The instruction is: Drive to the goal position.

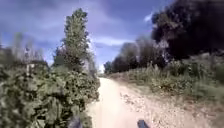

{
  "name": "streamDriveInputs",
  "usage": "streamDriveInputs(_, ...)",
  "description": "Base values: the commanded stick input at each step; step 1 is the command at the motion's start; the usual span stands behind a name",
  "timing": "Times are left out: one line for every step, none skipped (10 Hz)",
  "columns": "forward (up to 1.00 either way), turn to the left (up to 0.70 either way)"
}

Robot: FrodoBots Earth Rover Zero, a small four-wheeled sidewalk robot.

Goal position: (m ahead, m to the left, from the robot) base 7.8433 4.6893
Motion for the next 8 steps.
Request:
streamDriveInputs(1.0,-0.03)
streamDriveInputs(1.0,0.0)
streamDriveInputs(1.0,0.0)
streamDriveInputs(1.0,0.0)
streamDriveInputs(1.0,0.0)
streamDriveInputs(1.0,0.0)
streamDriveInputs(1.0,0.0)
streamDriveInputs(1.0,0.0)
